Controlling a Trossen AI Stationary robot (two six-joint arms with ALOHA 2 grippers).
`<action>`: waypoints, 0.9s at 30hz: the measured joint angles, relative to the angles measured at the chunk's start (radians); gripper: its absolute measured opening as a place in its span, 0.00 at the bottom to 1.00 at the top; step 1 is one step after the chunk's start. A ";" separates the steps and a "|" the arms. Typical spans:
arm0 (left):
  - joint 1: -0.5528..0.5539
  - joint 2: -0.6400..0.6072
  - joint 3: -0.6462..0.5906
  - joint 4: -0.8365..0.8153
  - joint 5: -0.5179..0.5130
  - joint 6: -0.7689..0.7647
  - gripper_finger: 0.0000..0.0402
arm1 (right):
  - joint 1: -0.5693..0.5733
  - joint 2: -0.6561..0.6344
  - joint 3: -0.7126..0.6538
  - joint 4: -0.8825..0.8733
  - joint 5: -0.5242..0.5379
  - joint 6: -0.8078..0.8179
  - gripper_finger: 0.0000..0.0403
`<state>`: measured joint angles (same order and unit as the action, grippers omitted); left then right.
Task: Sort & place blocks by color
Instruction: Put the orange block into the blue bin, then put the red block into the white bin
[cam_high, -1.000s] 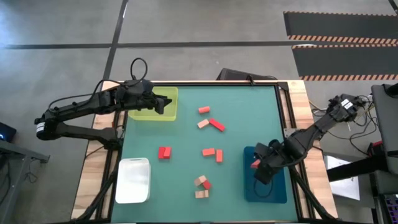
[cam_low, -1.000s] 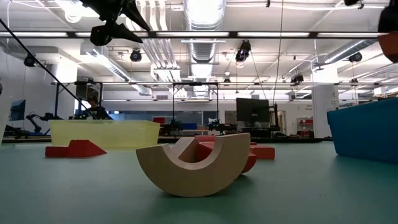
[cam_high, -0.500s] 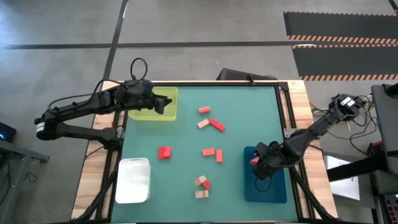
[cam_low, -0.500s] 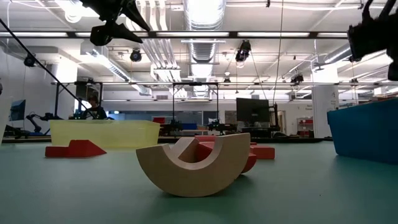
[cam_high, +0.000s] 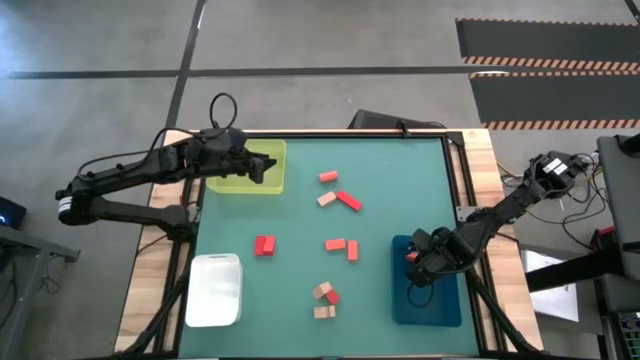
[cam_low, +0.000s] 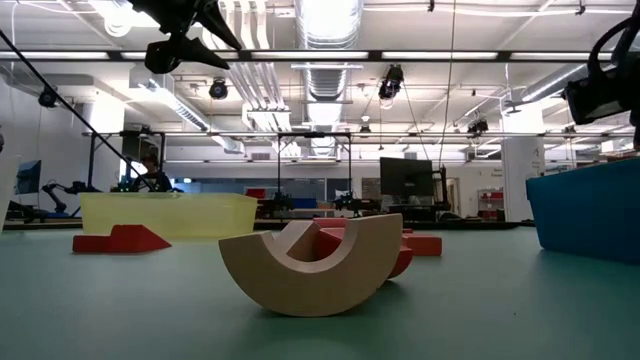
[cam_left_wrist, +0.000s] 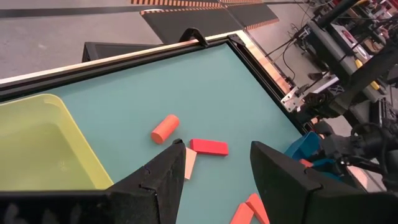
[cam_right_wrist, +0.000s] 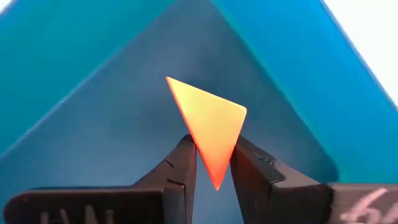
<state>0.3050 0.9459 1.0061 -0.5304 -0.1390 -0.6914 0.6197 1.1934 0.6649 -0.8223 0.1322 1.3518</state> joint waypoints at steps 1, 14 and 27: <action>0.000 0.000 0.000 0.000 0.000 0.000 0.41 | 0.000 0.000 -0.001 0.001 0.000 0.000 0.18; 0.000 0.000 0.000 0.000 0.000 0.021 0.41 | 0.000 -0.001 -0.002 -0.011 -0.002 -0.002 0.33; 0.000 0.000 0.000 0.000 0.000 0.016 0.41 | 0.000 -0.029 0.119 -0.018 -0.054 0.072 0.38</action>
<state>0.3054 0.9463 1.0061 -0.5303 -0.1392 -0.6755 0.6192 1.1647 0.7839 -0.8401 0.0784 1.4241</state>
